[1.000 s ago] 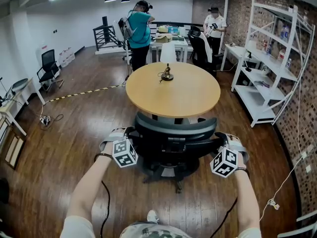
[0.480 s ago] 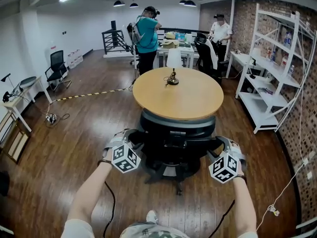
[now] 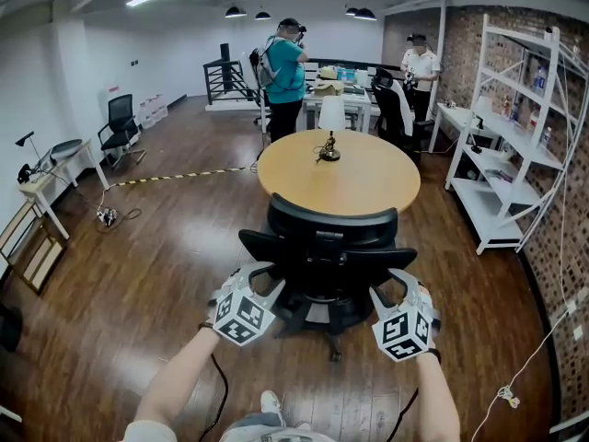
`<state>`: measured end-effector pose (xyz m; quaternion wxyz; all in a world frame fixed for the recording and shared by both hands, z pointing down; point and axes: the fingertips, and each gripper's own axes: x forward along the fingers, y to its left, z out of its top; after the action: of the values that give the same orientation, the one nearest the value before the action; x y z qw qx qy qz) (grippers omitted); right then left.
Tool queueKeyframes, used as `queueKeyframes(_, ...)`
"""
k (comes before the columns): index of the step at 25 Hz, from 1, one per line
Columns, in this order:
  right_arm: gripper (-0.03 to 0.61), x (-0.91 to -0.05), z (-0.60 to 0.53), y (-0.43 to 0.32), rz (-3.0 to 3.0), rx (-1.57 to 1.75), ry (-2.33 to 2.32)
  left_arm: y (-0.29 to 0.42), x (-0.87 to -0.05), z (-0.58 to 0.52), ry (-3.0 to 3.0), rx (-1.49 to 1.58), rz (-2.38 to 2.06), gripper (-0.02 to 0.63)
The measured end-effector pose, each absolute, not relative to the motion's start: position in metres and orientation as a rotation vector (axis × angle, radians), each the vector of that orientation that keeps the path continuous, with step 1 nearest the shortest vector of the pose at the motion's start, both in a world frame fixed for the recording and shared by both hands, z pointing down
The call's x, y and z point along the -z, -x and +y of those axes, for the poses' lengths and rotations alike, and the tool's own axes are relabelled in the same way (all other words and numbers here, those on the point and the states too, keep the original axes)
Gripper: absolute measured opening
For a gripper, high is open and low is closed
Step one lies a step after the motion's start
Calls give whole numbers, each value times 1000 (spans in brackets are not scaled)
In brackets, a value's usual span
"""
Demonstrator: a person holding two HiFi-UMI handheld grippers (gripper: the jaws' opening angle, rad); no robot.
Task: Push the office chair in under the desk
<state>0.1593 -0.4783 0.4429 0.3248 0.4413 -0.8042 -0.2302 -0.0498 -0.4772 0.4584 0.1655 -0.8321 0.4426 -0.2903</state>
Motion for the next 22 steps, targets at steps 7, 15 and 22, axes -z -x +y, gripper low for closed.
queueKeyframes(7, 101, -411, -433, -130, -2252, 602, -1278, 9, -424, -419, 2508, 534, 1257, 41)
queueKeyframes(15, 81, -411, -374, -88, -2383, 516, -1360, 0, -410, -355, 2635, 279, 1244, 17)
queueKeyframes(22, 18, -410, -308, -40, -2453, 466, -1417, 24, -409, -293, 2746, 118, 1261, 17)
